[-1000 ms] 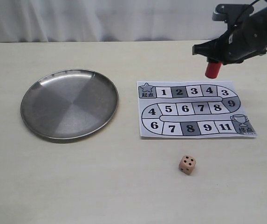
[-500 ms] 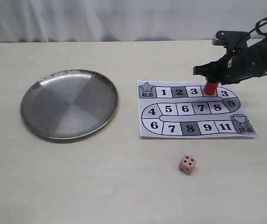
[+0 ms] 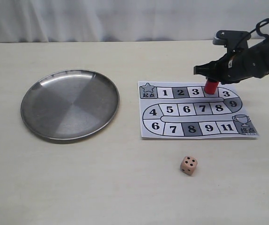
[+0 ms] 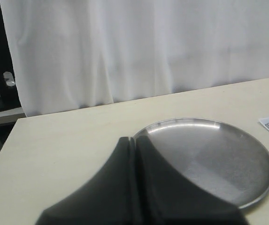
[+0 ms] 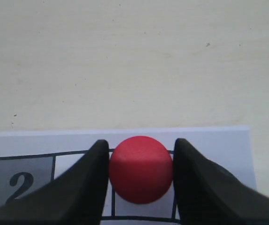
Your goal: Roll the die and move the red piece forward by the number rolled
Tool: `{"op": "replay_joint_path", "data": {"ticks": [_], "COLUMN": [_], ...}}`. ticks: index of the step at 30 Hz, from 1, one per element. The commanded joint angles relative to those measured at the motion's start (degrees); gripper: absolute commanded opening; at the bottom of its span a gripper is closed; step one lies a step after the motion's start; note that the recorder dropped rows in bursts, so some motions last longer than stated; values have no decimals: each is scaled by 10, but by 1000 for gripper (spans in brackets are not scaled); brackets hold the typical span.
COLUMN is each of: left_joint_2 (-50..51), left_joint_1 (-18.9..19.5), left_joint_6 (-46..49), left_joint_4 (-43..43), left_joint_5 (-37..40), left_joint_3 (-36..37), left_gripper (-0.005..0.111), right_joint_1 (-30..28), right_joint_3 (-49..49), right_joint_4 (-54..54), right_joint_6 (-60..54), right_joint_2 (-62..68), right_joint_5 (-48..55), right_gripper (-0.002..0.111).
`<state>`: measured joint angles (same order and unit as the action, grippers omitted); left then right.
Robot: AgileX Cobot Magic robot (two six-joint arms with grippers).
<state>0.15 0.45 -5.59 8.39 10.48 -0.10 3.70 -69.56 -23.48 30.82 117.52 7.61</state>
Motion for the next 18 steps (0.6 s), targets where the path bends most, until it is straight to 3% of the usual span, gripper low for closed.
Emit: {"op": "replay_joint_path", "data": {"ticks": [1,6,10,14,16,18], "left_joint_2": [-1,-1,-1,-1,-1,-1], "left_joint_1": [-5,-5,-5,-5,-5,-5], "left_joint_6": [-1,-1,-1,-1,-1,-1], "left_joint_4": [-1,-1,-1,-1,-1,-1], "left_joint_5": [-5,-5,-5,-5,-5,-5], "left_joint_3": [1,1,1,1,1,1], "left_gripper": [0,0,0,0,0,0], "right_joint_1": [-3,-3,-3,-4,-4,-4], "right_joint_3": [5,3,3,3,3,3], "right_joint_4": [20,20,20,14,14,14], "right_joint_6": [0,0,0,-4,-16,-29], "right_joint_2": [13,13,-7,-71,-122,-180], "right_joint_5": [34,29,28,31,37,49], "right_gripper": [21,57,75,72,62,45]}}
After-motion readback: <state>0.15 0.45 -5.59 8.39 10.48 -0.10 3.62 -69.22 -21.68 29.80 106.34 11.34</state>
